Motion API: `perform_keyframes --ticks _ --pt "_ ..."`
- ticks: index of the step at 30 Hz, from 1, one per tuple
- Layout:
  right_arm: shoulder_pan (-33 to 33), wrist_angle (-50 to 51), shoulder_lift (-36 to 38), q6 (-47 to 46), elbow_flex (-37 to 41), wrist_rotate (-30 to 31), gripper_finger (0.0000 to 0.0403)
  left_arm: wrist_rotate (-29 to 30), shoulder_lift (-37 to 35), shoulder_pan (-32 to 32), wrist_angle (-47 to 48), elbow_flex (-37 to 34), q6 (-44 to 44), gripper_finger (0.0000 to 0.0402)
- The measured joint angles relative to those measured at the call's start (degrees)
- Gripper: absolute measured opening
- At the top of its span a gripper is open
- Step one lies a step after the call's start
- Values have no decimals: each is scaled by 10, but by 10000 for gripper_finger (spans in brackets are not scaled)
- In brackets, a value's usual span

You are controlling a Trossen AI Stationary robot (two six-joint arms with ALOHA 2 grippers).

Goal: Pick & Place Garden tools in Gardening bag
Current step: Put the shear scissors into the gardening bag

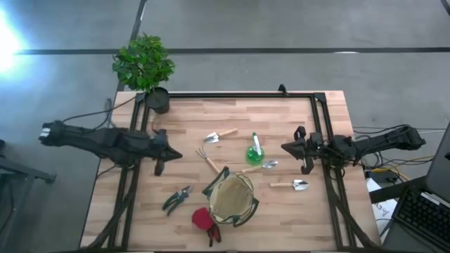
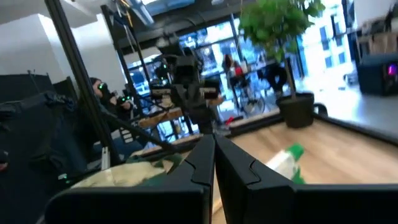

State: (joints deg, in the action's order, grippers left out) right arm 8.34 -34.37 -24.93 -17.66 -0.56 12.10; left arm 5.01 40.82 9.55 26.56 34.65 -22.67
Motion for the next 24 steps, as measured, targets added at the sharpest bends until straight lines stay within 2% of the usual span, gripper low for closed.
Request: perform_keyframes --ticks 3,5,7,11,14,18,21,24 --pt "0 23 -1 -30 0 1 8 -29 65 25 -5 46 11 12" --pt "0 32 0 -52 0 1 8 -68 103 46 3 72 -21 12" --pt "0 39 0 -61 0 0 8 -93 141 69 -5 92 -99 12" --pt "0 39 0 -53 0 0 8 -97 219 121 17 100 -256 19" --pt "0 37 0 -50 0 1 8 -109 268 151 49 102 -341 38" --pt "0 32 0 -50 0 1 8 -162 326 165 142 100 -451 79" --pt "0 14 0 -48 0 17 8 -193 358 164 205 101 -489 108" --pt "0 -4 0 -43 0 44 8 -207 379 164 208 100 -490 124"
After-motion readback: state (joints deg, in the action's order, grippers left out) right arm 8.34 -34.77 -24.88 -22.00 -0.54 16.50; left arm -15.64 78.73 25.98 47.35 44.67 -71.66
